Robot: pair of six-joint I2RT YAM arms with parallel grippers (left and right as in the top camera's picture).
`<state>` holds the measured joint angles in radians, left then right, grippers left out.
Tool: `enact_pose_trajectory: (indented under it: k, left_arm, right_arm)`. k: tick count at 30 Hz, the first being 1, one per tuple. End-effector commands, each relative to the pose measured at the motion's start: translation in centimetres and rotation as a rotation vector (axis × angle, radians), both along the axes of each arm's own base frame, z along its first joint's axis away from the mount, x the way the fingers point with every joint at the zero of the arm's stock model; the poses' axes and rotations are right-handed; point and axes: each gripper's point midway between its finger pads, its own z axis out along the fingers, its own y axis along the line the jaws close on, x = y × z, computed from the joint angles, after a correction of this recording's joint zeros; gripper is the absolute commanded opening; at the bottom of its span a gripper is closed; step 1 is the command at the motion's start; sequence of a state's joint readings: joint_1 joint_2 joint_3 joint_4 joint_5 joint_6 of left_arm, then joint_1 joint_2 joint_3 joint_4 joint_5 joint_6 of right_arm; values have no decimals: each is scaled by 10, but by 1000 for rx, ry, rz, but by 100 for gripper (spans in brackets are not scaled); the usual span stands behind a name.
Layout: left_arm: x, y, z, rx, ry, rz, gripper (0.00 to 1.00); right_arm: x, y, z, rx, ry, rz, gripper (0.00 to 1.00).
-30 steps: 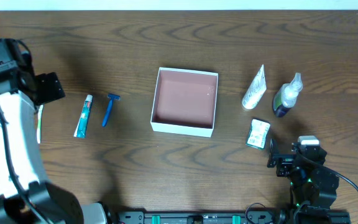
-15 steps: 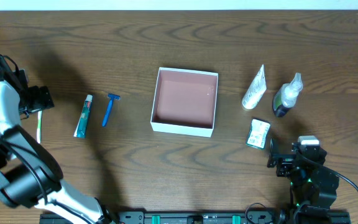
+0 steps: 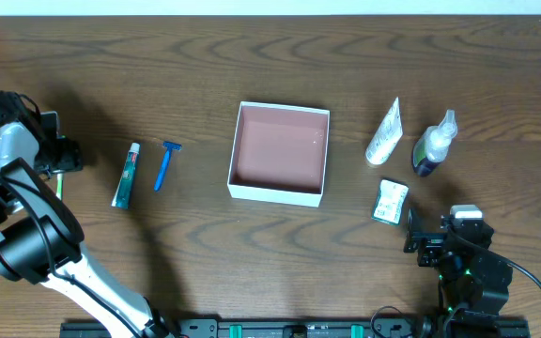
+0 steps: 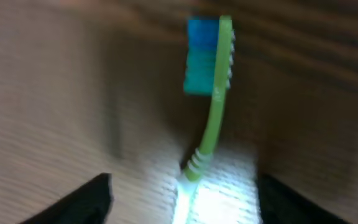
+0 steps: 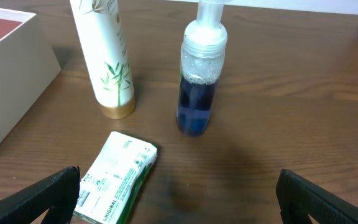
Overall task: Pack container
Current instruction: 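Reach left gripper to the green toothbrush and grasp its handle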
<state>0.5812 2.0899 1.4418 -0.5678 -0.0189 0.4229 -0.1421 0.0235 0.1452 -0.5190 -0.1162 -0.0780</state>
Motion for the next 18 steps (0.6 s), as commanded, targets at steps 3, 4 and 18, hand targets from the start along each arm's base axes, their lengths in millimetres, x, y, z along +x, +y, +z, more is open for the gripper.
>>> enact_pose_trajectory:
  k: [3, 4, 18]
  left_arm:
    - [6, -1, -8, -23, -18, -21, 64]
    - [6, -1, -8, -23, -18, -21, 62]
    - [-4, -8, -15, -159, -55, 10, 61]
  right_arm:
    - [0, -1, 0, -10, -1, 2, 99]
    - [0, -1, 0, -10, -1, 2, 99]
    - [0, -1, 0, -10, -1, 2, 99]
